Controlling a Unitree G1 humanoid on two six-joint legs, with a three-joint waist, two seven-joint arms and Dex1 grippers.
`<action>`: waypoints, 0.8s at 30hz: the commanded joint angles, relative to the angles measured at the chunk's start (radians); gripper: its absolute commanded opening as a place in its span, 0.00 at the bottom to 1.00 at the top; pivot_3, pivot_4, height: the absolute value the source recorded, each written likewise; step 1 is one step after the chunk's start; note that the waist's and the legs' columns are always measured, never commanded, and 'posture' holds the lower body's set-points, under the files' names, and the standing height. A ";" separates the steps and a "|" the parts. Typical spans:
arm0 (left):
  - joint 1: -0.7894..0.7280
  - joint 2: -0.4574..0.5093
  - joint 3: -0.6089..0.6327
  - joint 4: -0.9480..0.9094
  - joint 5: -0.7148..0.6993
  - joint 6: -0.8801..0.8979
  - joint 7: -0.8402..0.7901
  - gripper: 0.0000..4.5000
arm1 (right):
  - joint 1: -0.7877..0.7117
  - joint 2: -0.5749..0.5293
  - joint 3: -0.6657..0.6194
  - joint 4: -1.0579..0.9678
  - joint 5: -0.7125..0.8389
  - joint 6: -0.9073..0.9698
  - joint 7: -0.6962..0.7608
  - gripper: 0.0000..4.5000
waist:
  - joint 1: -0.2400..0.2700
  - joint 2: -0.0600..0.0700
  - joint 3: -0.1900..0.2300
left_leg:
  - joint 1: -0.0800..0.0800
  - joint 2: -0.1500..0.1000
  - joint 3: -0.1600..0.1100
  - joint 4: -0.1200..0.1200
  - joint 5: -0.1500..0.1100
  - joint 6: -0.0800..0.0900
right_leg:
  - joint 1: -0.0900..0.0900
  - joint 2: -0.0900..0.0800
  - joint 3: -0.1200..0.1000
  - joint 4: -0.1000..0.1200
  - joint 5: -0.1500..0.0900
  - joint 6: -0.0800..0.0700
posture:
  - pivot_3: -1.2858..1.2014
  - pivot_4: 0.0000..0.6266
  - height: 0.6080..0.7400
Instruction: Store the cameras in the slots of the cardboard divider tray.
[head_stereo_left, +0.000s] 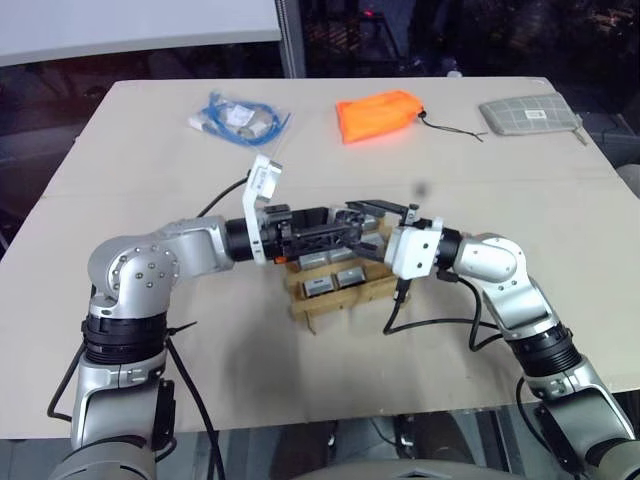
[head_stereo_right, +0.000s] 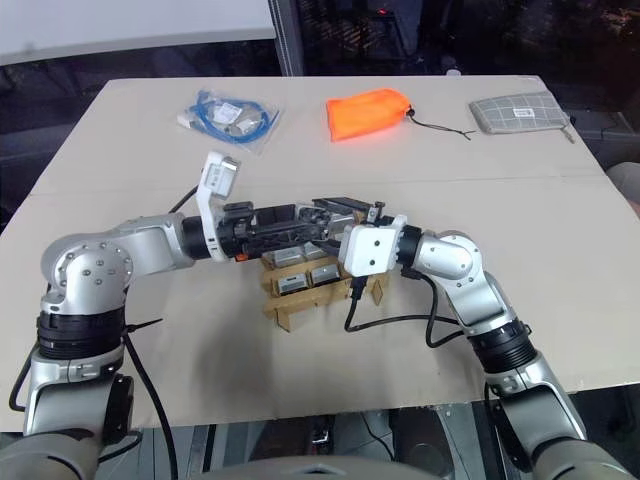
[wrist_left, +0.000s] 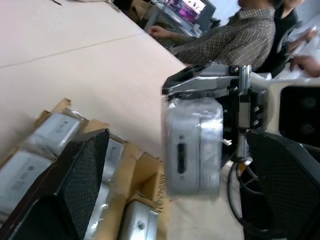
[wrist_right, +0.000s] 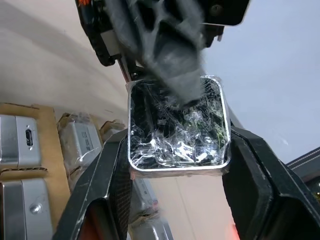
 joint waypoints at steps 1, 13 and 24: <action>-0.009 0.001 0.032 -0.017 -0.027 0.014 0.010 0.72 | -0.013 -0.004 -0.003 -0.031 -0.003 -0.032 -0.023 0.44 | 0.000 0.000 0.000 | 0.000 0.000 0.000 0.000 0.000 0.000 | 0.000 0.000 0.000 0.000 0.000 0.000 | 0.52 0.24 1.00; -0.026 0.023 0.007 -0.031 -0.012 0.023 -0.014 0.17 | -0.028 -0.032 -0.016 -0.030 0.010 0.006 -0.025 0.76 | 0.001 0.000 0.000 | 0.000 0.000 0.000 0.000 0.000 0.000 | 0.000 0.000 0.000 0.000 0.000 0.000 | 0.52 0.24 1.00; -0.118 -0.023 -0.137 -0.052 0.235 -0.240 -0.119 0.17 | 0.060 -0.160 -0.170 -0.021 0.026 0.062 -0.091 0.99 | 0.006 0.000 0.000 | -0.001 -0.001 0.000 0.000 0.000 0.000 | 0.001 0.000 -0.001 -0.002 0.000 0.000 | 0.52 0.24 1.00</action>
